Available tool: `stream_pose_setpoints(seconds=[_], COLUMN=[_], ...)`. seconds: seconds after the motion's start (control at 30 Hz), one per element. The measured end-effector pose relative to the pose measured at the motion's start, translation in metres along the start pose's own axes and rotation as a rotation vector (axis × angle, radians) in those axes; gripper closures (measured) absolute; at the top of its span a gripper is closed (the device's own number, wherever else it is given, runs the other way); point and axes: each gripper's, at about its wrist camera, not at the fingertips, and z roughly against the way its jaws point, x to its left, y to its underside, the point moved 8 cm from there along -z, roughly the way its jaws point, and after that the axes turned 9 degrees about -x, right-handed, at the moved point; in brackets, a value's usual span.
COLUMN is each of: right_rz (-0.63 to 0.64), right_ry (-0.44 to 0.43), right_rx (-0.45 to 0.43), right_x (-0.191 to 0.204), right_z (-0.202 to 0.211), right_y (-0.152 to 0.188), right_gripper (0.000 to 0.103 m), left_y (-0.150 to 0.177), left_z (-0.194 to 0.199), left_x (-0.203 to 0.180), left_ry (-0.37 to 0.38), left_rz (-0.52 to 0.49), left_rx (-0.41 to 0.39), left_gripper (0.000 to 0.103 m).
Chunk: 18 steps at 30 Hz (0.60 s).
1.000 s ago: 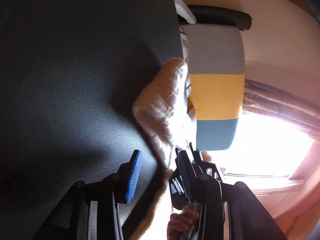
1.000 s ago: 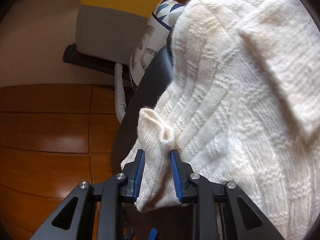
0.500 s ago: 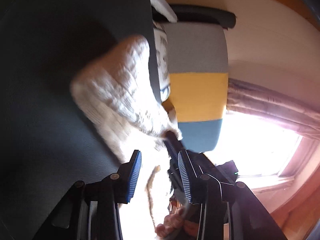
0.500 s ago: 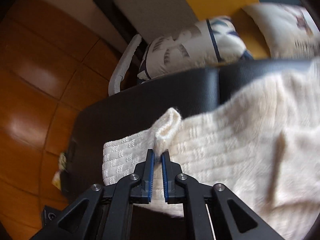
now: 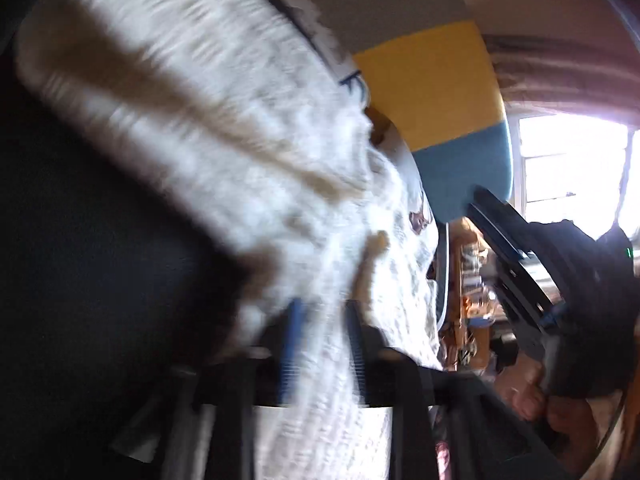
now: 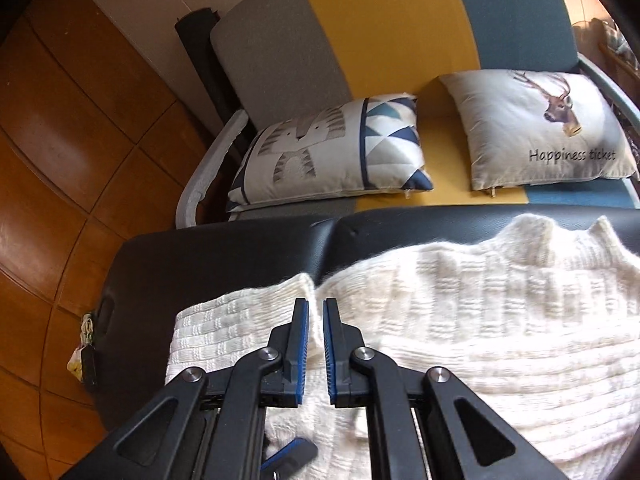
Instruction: Fold clothes
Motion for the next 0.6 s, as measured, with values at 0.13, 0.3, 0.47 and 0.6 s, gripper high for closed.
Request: stream_pose_setpoints(seconds=[0.13,0.3,0.47,0.6], right_rz=[-0.128,-0.414,-0.549,-0.621], right_ry=[-0.165,-0.343,-0.281,-0.296], right_rx=[0.15,0.306,0.353,0.322], right_x=[-0.002,0.003,-0.016,-0.023], right_z=[-0.012,-0.043,-0.081,-0.102], right_y=[0.012,0.051,0.069,0.065], right_gripper=[0.095,0.078,0.078,0.078], left_y=[-0.001,-0.001,0.002,0.003], left_z=[0.008,0.011,0.01,0.008], left_x=[0.001,-0.005,-0.004,-0.006], left_ry=[0.038,0.011,-0.01,-0.022], left_rz=[0.025,-0.031,-0.093,-0.151], left_rx=[0.0,-0.01,-0.027,-0.036], left_gripper=[0.097,0.094,0.096,0.098])
